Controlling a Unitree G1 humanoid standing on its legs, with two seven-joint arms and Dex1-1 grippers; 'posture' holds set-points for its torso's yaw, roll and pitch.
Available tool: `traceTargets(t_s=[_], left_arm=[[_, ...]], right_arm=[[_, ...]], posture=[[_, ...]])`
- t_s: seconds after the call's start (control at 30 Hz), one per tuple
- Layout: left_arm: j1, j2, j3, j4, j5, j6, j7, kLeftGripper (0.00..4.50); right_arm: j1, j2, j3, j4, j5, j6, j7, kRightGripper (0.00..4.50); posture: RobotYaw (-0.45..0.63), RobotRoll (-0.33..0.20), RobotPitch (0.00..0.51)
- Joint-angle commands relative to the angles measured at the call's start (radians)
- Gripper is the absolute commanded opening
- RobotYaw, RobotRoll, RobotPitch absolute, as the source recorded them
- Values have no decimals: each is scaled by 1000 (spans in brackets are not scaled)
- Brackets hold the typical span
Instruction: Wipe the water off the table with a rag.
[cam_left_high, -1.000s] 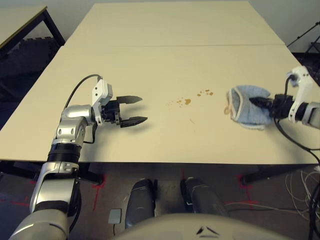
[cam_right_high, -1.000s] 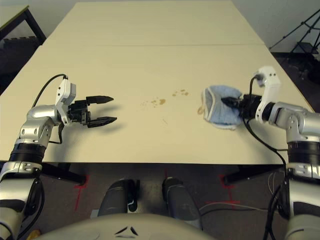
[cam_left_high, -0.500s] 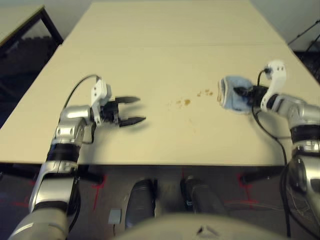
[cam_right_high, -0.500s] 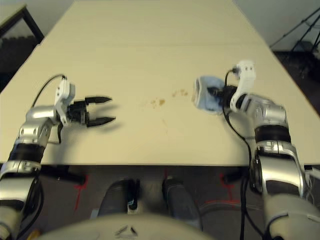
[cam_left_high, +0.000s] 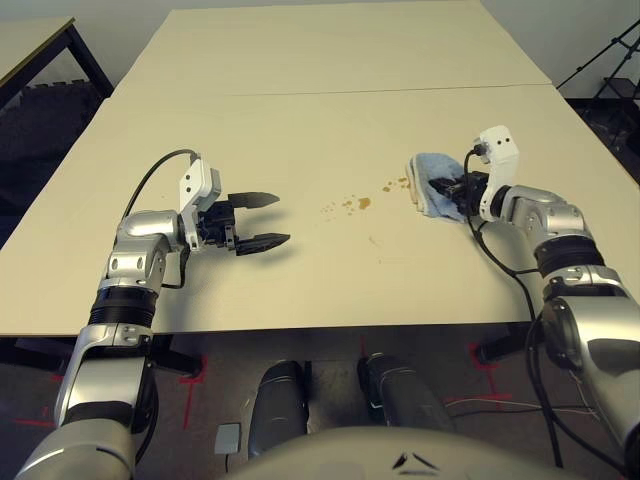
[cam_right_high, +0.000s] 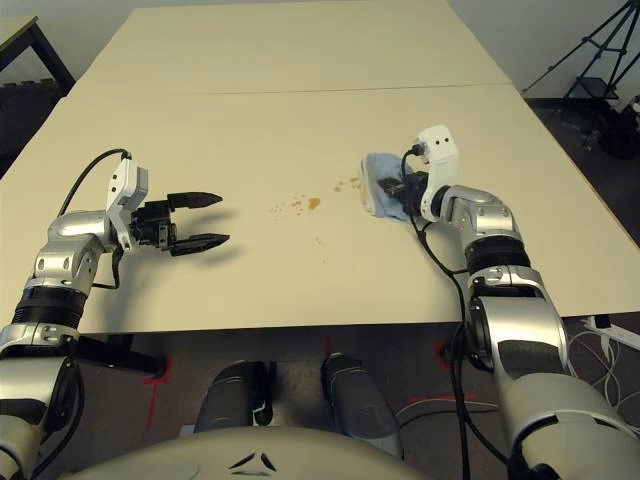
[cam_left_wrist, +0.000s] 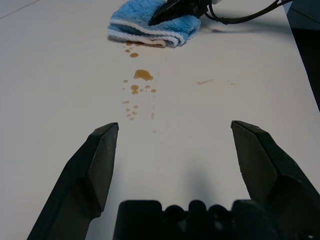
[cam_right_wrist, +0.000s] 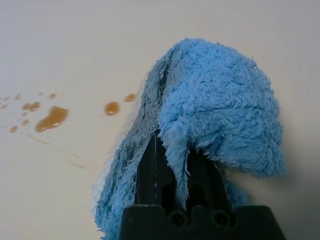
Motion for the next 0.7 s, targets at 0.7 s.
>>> traceTargets(t_s=[0.7], left_arm=[[36, 16, 3, -19, 4, -7, 14, 4500]], right_arm=[[77, -122, -14, -18, -23, 28, -24, 14]], posture=[[-153, 0, 102]])
